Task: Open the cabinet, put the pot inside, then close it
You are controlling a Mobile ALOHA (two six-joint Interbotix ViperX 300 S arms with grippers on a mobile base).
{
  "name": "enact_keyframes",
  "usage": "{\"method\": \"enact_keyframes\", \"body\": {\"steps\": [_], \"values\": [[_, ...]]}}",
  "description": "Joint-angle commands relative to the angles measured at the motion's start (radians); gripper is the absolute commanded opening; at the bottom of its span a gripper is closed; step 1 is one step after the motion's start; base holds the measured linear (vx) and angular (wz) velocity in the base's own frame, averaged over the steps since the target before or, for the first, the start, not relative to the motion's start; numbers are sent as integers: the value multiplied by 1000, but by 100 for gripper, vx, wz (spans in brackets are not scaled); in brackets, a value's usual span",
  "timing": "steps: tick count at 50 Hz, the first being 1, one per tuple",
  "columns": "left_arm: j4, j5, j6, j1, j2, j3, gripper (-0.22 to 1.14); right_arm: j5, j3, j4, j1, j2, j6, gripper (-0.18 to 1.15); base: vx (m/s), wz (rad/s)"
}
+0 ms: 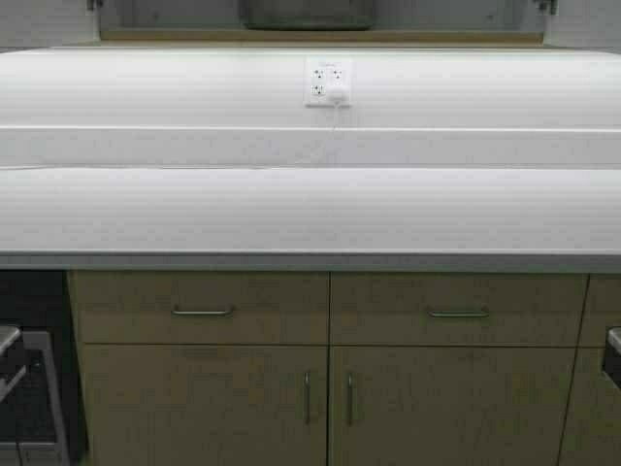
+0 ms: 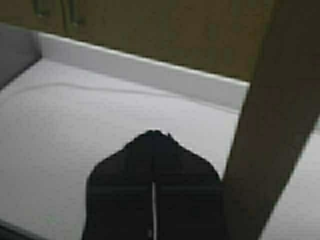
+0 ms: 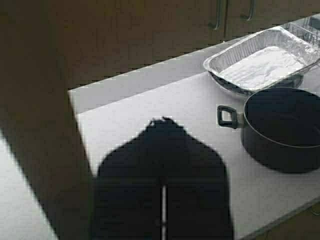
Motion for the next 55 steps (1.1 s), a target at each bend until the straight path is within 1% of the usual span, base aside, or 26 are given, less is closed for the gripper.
{"method": "enact_keyframes", "body": {"steps": [1,7,11,23,28,33,42,46,55], "values": [[-3,-5,-3,-106,-55,9,4,-28,25,-15,89,-91,2,7,0,0],[-2,-11,-2,-153,-118,66,4,-43,71,-26,160,-146,2,7,0,0],[0,-9,3,-160,-166,114,4,-43,110,-28,204,-184,2,7,0,0],[12,-11,6,-173,-314,267,4,-43,265,-29,253,-296,5,7,0,0],[20,-11,8,-204,-359,308,4,-43,337,-26,276,-345,5,7,0,-1],[20,-14,6,-255,-377,331,4,-46,400,-26,324,-391,5,7,1,-2],[28,-46,8,-344,-347,301,4,-57,477,-21,396,-454,6,7,4,0],[28,-54,8,-373,-301,253,4,-55,494,-21,413,-466,5,7,8,-1],[23,-54,6,-446,-201,137,4,-57,497,-21,416,-468,6,7,12,-1]]}}
